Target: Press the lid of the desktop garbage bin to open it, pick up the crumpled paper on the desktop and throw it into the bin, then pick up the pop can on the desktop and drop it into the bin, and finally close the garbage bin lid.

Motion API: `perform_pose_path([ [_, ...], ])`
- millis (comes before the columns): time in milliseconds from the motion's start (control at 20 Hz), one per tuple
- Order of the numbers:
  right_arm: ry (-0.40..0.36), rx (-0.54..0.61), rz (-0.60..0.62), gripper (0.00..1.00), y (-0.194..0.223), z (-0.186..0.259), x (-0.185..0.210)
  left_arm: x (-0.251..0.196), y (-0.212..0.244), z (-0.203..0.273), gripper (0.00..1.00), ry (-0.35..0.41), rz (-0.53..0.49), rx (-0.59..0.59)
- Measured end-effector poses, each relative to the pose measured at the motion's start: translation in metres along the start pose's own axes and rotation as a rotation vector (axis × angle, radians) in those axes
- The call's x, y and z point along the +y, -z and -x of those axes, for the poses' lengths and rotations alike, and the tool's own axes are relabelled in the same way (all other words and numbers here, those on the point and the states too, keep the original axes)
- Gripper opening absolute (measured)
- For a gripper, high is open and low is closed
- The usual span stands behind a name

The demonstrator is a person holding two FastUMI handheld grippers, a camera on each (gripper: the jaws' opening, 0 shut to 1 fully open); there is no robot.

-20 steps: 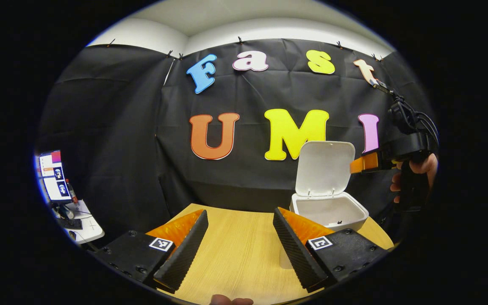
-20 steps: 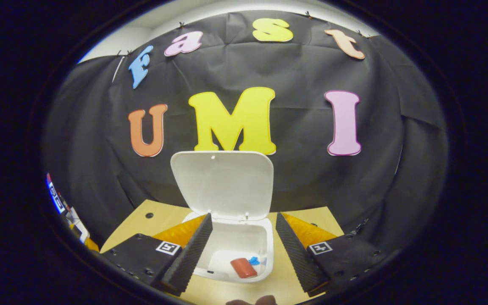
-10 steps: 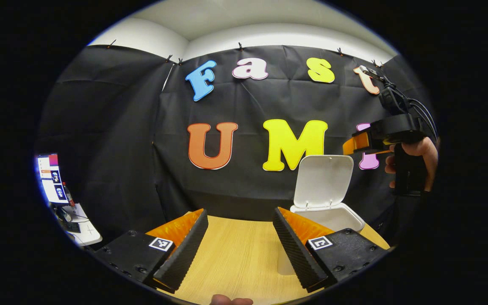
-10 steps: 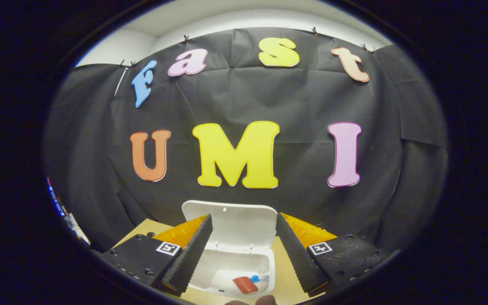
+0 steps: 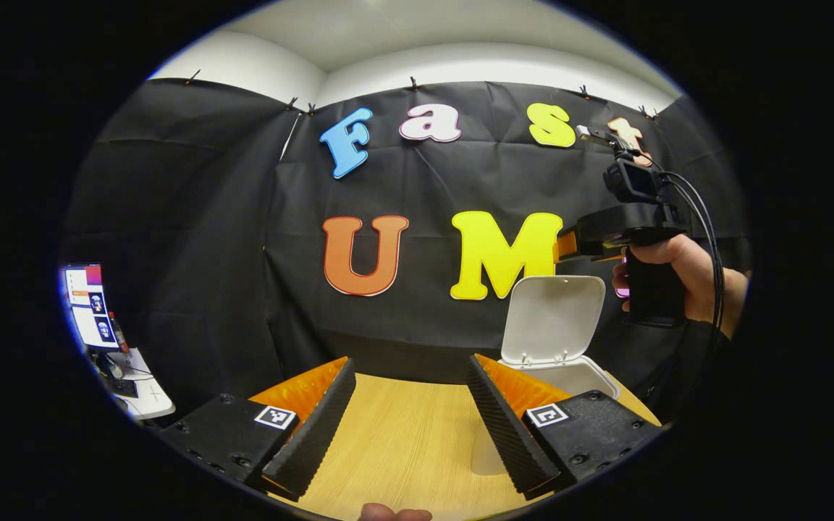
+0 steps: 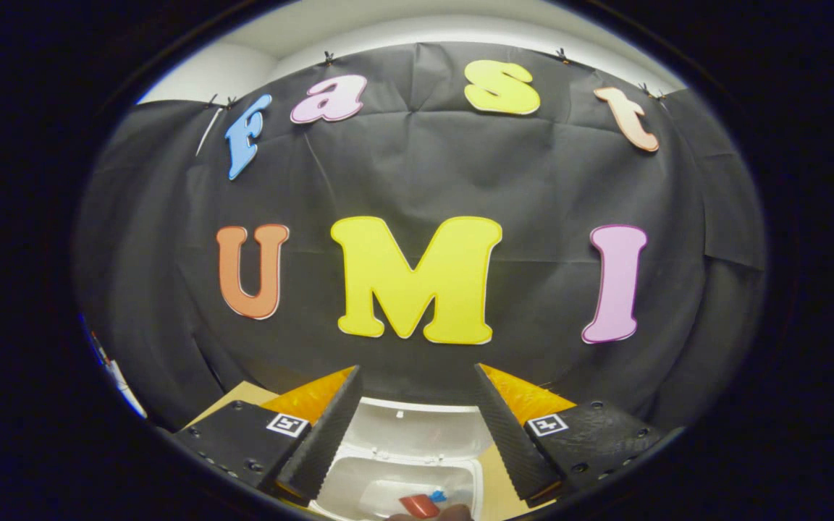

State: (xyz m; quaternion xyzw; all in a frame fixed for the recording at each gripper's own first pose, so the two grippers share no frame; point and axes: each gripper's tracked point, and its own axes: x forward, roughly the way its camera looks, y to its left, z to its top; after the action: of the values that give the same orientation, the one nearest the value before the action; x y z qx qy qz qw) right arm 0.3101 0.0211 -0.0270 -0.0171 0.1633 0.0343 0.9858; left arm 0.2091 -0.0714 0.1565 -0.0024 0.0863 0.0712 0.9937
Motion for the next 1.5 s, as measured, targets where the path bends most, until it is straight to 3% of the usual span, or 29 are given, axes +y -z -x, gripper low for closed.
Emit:
perform_pose_path([
  [600,-0.005,0.057,-0.041,0.94,0.019,-0.017,-0.003,-0.003,0.006,0.001,0.99,-0.010,0.024,0.015],
  [1000,-0.018,0.067,-0.041,0.94,0.032,0.013,-0.002,-0.008,0.000,0.014,0.99,0.018,0.008,-0.005],
  [1500,-0.025,0.162,-0.083,0.94,0.096,0.069,0.008,-0.003,-0.002,0.033,0.99,0.042,0.027,-0.014],
])
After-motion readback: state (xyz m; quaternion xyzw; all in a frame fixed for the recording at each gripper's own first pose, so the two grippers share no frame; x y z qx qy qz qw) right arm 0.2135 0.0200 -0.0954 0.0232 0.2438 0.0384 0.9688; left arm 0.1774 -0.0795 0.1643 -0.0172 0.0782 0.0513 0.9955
